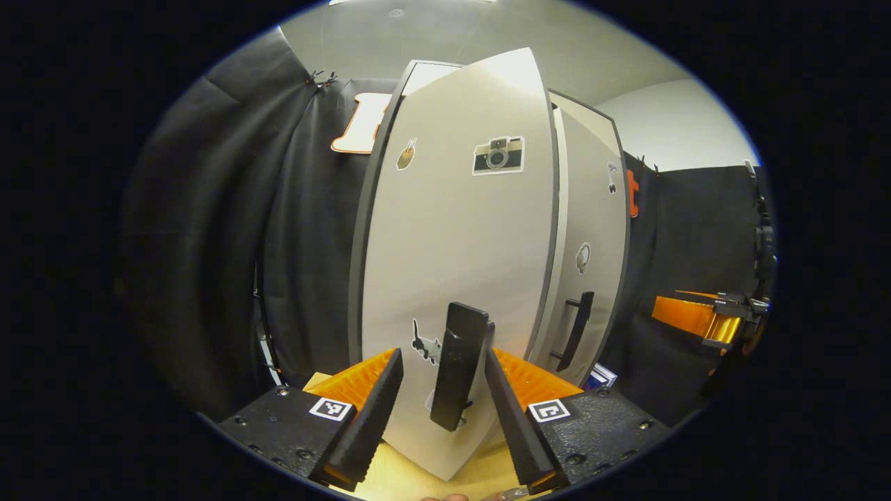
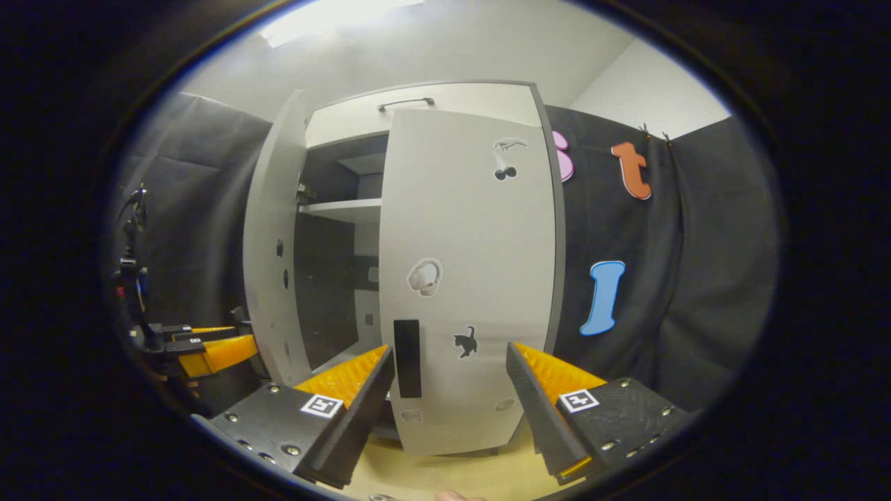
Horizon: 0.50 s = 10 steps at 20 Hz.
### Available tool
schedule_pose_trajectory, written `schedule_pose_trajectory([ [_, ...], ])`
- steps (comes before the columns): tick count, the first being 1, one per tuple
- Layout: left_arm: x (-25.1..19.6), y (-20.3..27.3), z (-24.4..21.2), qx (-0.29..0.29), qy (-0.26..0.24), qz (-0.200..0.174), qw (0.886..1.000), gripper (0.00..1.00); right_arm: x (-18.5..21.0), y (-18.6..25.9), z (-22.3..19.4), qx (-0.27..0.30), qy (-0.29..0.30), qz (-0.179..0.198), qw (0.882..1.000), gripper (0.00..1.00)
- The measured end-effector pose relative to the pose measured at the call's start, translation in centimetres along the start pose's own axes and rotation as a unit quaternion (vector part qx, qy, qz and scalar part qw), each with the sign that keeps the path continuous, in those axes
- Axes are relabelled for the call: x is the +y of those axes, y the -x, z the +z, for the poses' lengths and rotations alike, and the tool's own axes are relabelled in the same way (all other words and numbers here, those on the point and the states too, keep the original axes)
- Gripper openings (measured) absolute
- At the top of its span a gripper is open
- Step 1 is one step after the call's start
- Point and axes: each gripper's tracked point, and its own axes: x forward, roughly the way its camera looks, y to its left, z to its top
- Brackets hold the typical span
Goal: Grasp the bottle in the cabinet with the left hand and place it on the coaster, then close the right door with the right hand and the left door with the left hand.
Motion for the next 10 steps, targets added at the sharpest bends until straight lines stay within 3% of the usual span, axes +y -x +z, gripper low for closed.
schedule_pose_trajectory([
  [1,-0.3,0.0,0.0,0.002,0.002,-0.005,1.000,0.72,-0.1,0.1,0.1,-0.001,-0.001,-0.001,1.000,0.92],
  [3,-0.5,0.0,-0.2,0.003,-0.005,-0.002,1.000,0.81,-0.3,0.5,0.0,-0.001,-0.003,-0.001,1.000,0.96],
  [5,-0.1,-0.1,-0.5,0.006,-0.021,0.006,1.000,0.77,-0.6,0.7,-0.1,-0.001,-0.005,-0.002,1.000,1.00],
  [9,-0.3,0.2,-0.8,0.010,-0.011,0.006,1.000,0.77,-0.8,1.3,-0.2,0.000,-0.005,-0.001,1.000,0.97],
  [10,-0.4,0.4,-0.6,0.010,-0.010,0.007,1.000,0.77,-0.8,1.4,-0.2,0.000,-0.006,0.000,1.000,0.92],
])
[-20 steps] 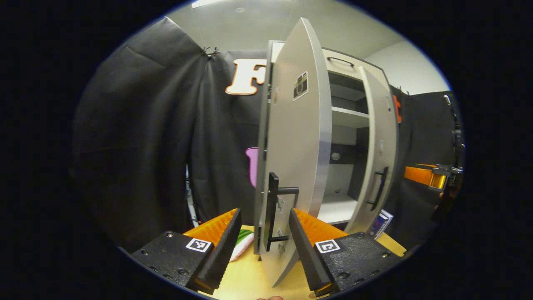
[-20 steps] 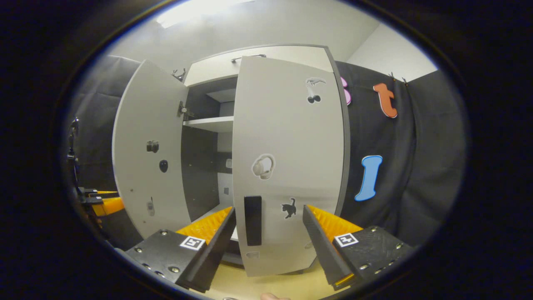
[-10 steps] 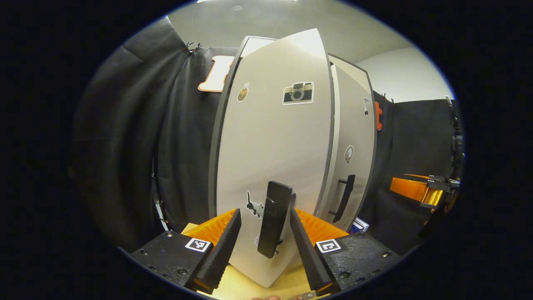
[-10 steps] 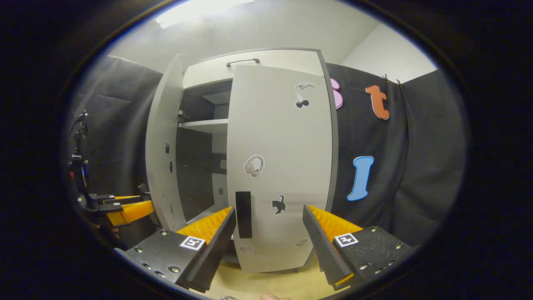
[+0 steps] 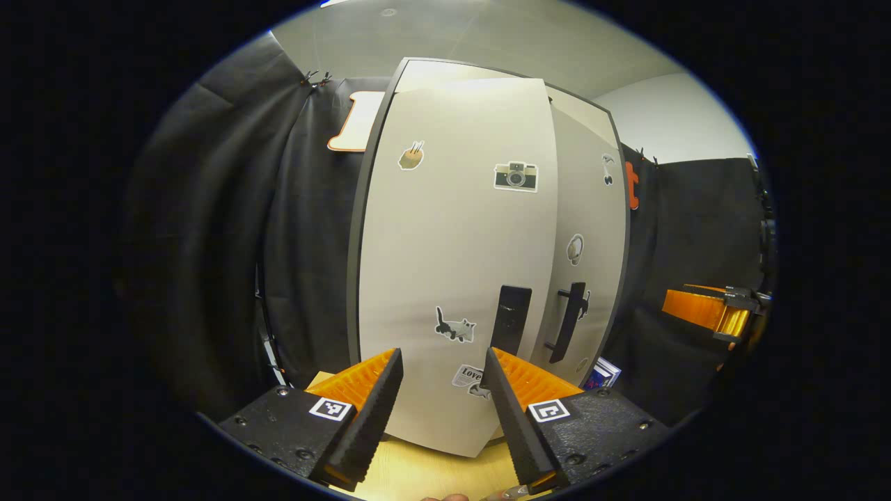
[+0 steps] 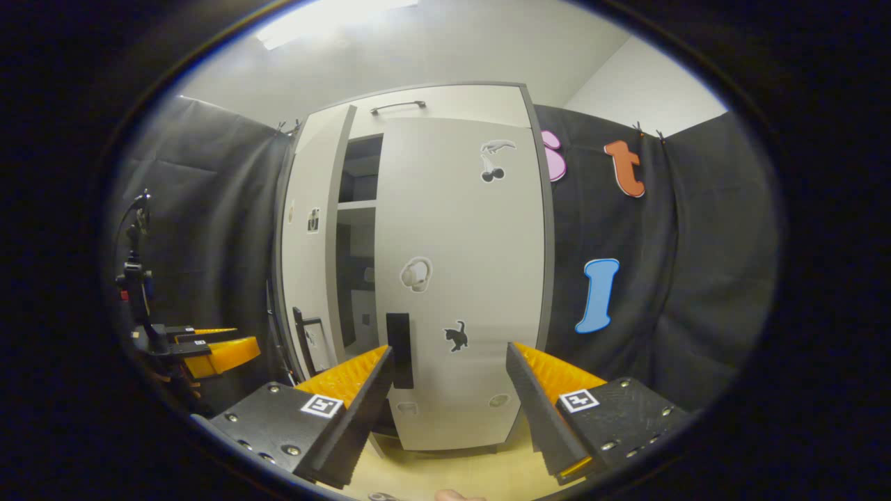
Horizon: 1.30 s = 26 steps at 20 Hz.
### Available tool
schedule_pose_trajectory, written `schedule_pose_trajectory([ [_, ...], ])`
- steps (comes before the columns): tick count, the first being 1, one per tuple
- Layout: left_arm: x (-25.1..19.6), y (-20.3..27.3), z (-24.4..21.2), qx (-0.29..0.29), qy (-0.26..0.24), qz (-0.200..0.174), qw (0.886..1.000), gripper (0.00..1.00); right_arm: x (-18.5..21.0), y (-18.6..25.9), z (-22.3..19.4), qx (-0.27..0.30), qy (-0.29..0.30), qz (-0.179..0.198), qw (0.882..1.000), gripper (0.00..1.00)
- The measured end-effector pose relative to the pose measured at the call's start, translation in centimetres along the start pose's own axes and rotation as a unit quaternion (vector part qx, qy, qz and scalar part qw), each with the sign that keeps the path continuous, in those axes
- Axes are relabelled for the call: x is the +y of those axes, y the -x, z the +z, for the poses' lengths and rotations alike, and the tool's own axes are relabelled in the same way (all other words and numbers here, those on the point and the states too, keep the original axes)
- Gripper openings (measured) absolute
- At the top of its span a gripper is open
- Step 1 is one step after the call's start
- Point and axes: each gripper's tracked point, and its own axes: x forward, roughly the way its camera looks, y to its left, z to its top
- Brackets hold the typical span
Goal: Grasp the bottle in the cabinet with the left hand and place it on the coaster, then close the right door with the right hand and the left door with the left hand.
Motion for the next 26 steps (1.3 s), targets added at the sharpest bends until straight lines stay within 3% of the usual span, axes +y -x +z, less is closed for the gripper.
schedule_pose_trajectory([
  [3,-0.2,-0.1,0.1,0.000,-0.002,-0.001,1.000,0.77,0.0,0.2,-0.1,0.002,0.003,0.001,1.000,1.00],
  [5,-0.5,0.0,0.1,0.000,-0.005,-0.003,1.000,0.77,-0.2,0.3,-0.2,0.004,0.002,0.001,1.000,0.92],
  [7,-0.8,0.0,0.1,0.000,-0.008,-0.006,1.000,0.77,-0.4,0.1,-0.4,0.005,0.000,-0.001,1.000,0.92],
  [8,-0.9,0.1,0.2,0.000,-0.010,-0.007,1.000,0.77,-0.6,0.2,-0.4,0.005,0.000,-0.003,1.000,0.97],
  [10,-0.9,0.1,0.2,0.000,-0.012,-0.008,1.000,0.77,-0.7,0.2,-0.4,0.005,-0.001,-0.005,1.000,0.92],
  [11,-1.0,-0.1,0.2,0.000,-0.011,-0.008,1.000,0.77,-0.8,0.2,-0.3,0.004,-0.001,-0.006,1.000,0.97],
  [13,-0.9,-0.1,0.3,0.000,-0.011,-0.009,1.000,0.77,-1.2,-0.1,-0.3,0.004,0.000,-0.008,1.000,0.92],
  [15,-0.8,-0.2,0.3,0.000,-0.013,-0.008,1.000,0.77,-1.2,-0.2,-0.4,0.005,0.001,-0.010,1.000,0.97],
  [23,-0.6,-0.5,0.9,-0.007,-0.017,-0.003,1.000,0.77,-0.8,-0.4,-0.4,0.002,0.005,-0.014,1.000,0.97],
  [24,-0.5,-0.5,1.1,-0.009,-0.019,-0.001,1.000,0.77,-0.8,-0.3,-0.3,0.000,0.004,-0.015,1.000,0.92],
  [26,-0.1,-0.5,1.7,-0.016,-0.027,0.007,0.999,0.77,-0.7,-0.3,0.0,-0.006,0.000,-0.012,1.000,0.92],
])
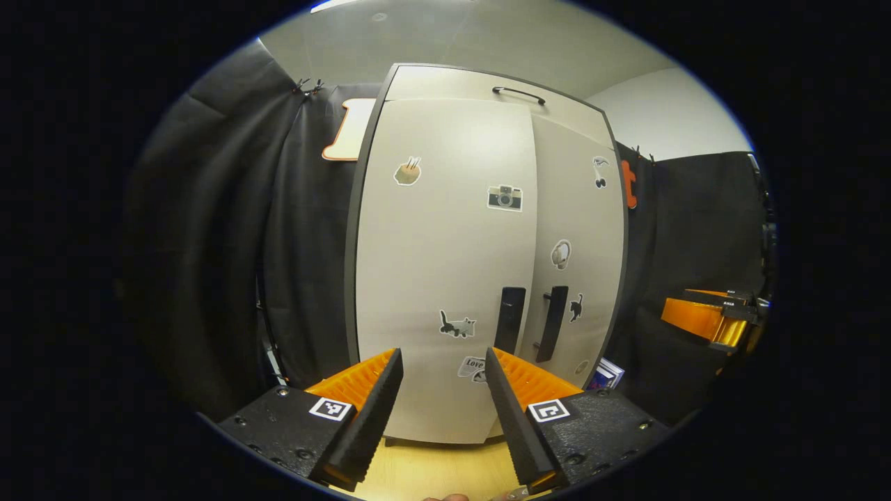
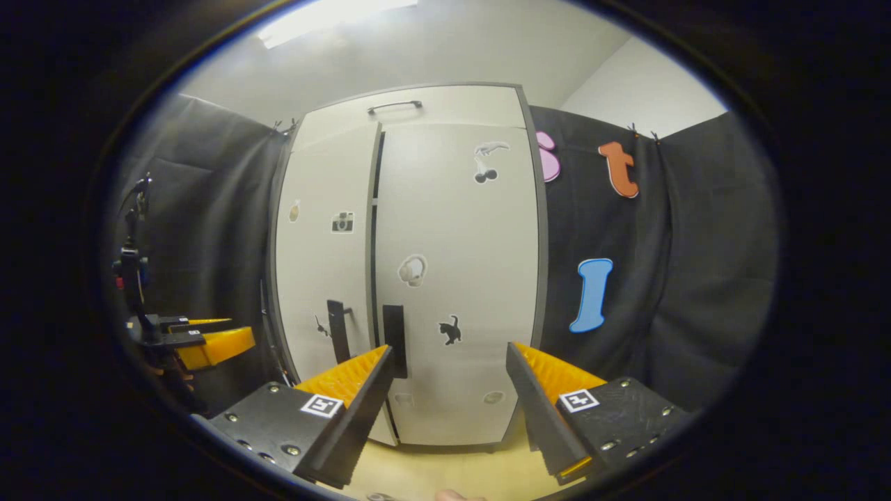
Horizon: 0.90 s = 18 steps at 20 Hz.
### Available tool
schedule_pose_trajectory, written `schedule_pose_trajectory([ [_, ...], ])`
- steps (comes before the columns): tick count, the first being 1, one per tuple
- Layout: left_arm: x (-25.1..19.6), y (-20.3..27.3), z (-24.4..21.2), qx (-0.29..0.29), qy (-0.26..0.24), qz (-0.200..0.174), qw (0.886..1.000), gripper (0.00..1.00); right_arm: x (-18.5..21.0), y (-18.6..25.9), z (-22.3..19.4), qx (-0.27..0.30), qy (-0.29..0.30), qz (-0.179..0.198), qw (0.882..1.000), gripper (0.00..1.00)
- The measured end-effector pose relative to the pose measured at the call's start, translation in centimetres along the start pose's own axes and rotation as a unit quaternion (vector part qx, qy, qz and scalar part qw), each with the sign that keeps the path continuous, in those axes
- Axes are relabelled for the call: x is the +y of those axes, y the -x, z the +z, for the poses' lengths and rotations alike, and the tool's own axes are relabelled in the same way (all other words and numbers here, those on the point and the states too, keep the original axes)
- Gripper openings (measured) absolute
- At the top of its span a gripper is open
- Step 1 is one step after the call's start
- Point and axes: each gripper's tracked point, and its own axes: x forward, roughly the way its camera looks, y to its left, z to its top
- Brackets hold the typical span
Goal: Grasp the bottle in the cabinet with the left hand and place it on the coaster, then close the right door with the right hand and the left door with the left hand.
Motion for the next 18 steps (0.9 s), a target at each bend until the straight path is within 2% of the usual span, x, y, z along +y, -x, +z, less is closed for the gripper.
schedule_pose_trajectory([
  [1,0.2,-0.1,0.4,-0.005,-0.006,0.005,1.000,0.77,-0.1,0.0,0.3,-0.005,-0.001,-0.001,1.000,0.97],
  [11,0.1,1.3,5.5,-0.070,-0.035,0.026,0.997,0.77,0.2,0.7,2.9,-0.060,-0.010,0.004,0.998,0.97],
  [12,-0.1,1.4,5.7,-0.072,-0.038,0.026,0.996,0.77,0.2,0.9,2.9,-0.061,-0.010,0.005,0.998,0.92],
  [13,-0.3,1.5,5.9,-0.075,-0.039,0.026,0.996,0.77,0.2,1.0,3.0,-0.063,-0.009,0.004,0.998,0.97],
  [15,-0.5,1.7,6.2,-0.080,-0.041,0.025,0.996,0.77,0.2,1.3,3.4,-0.069,-0.007,0.003,0.998,0.97],
  [16,-0.6,1.9,6.5,-0.087,-0.041,0.024,0.995,0.74,0.1,1.3,3.5,-0.073,-0.007,0.003,0.997,0.97],
  [18,-1.0,2.2,6.7,-0.094,-0.041,0.021,0.994,0.77,0.1,1.6,3.6,-0.073,-0.008,0.002,0.997,0.97],
])
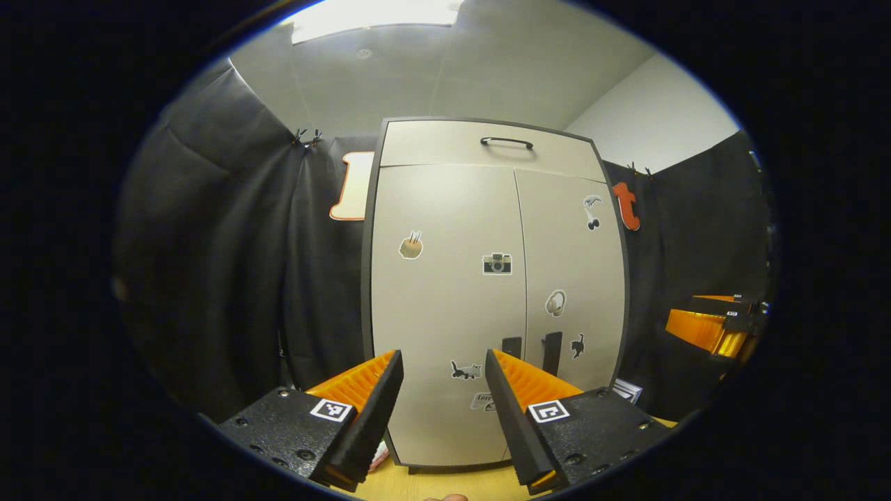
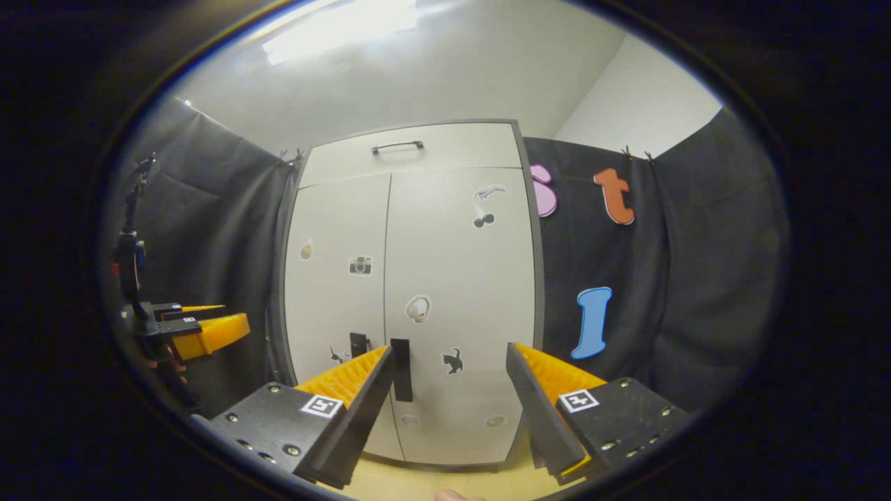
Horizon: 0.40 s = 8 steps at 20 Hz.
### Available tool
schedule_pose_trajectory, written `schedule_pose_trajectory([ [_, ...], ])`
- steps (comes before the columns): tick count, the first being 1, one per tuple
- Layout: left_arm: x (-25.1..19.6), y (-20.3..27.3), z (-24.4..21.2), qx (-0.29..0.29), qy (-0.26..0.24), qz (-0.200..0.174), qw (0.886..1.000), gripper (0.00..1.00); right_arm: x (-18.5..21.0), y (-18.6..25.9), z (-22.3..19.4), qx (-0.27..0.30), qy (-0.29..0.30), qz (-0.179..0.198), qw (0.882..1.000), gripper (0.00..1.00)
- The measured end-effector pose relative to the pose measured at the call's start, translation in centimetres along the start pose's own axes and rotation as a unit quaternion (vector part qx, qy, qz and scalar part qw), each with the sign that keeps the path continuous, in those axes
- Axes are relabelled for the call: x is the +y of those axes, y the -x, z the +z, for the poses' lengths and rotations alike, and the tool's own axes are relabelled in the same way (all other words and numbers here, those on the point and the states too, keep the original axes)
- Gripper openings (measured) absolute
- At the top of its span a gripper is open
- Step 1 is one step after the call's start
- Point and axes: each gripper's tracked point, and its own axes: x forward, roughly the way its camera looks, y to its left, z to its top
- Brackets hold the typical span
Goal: Grasp the bottle in the cabinet with the left hand and place it on the coaster, then close the right door with the right hand and the left door with the left hand.
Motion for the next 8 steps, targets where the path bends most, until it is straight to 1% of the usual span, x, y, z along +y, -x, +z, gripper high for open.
schedule_pose_trajectory([
  [8,-0.45,0.76,0.30,0.002,0.000,-0.003,1.000,0.77,-0.02,0.58,0.14,0.001,-0.001,0.003,1.000,0.97],
])
